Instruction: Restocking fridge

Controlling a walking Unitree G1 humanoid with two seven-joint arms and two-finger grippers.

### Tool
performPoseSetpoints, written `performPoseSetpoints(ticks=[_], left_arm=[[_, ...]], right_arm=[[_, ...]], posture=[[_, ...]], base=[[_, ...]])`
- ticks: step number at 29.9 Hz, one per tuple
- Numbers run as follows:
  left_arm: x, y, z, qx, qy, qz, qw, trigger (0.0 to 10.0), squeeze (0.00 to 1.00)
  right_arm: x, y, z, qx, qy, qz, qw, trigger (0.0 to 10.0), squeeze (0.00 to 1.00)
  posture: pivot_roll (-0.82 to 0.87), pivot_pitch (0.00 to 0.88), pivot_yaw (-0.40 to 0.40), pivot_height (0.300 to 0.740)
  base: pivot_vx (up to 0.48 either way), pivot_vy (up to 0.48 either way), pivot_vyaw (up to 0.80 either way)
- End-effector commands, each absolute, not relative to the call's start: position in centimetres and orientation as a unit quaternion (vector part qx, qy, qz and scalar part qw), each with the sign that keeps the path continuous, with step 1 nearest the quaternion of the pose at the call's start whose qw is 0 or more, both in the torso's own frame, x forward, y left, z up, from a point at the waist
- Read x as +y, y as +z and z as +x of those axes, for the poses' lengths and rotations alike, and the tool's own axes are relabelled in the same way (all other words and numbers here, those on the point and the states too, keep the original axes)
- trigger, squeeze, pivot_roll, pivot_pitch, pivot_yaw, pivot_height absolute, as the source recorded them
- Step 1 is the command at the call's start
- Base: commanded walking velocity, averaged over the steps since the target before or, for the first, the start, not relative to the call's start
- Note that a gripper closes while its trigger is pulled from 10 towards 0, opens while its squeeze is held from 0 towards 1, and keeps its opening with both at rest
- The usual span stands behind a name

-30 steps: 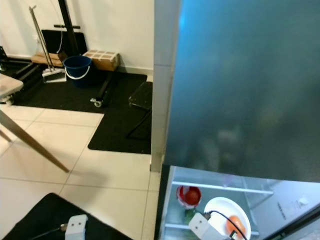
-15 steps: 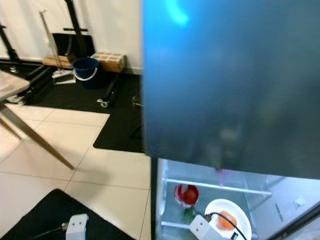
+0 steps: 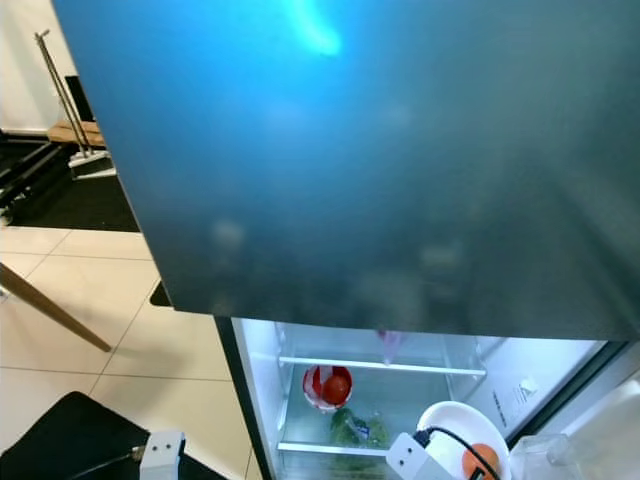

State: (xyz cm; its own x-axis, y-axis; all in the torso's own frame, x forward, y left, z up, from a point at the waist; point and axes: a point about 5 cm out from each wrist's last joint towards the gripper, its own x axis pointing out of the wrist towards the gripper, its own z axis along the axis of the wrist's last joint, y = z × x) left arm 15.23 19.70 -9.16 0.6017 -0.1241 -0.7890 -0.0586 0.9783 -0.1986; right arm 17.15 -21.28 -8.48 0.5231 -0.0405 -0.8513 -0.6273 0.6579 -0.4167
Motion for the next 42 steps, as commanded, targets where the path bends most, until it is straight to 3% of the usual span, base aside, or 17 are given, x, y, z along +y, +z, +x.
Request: performPoseSetpoints(ticks=[1,7,34,42], left_arm=[[19.5,-9.3,15.0,0.453,-0.031,-0.099,0.885,10.0,0.00],[19.4,-9.2,15.2,0.448,-0.028,-0.109,0.887,10.0,0.00],[18.5,-8.2,17.1,0.409,-0.089,-0.106,0.902,10.0,0.00],[18.0,-6.8,19.4,0.363,-0.141,-0.108,0.915,10.0,0.00]], right_arm=[[-21.3,-8.2,17.7,0.442,0.184,-0.375,0.794,10.0,0.00],[-21.4,-8.2,17.7,0.441,0.184,-0.376,0.794,10.0,0.00],[-18.3,-7.2,20.2,0.371,0.254,-0.395,0.801,10.0,0.00],[-17.1,-6.1,22.3,0.331,0.257,-0.412,0.809,10.0,0.00]], posture=[[0.07,0.000,-0.033,0.740],[0.07,0.000,-0.033,0.740],[0.07,0.000,-0.037,0.740],[0.07,0.000,-0.039,0.740]], base=[[0.000,-0.469,0.00],[0.000,-0.456,0.00],[0.000,0.000,0.00],[0.000,0.000,0.00]])
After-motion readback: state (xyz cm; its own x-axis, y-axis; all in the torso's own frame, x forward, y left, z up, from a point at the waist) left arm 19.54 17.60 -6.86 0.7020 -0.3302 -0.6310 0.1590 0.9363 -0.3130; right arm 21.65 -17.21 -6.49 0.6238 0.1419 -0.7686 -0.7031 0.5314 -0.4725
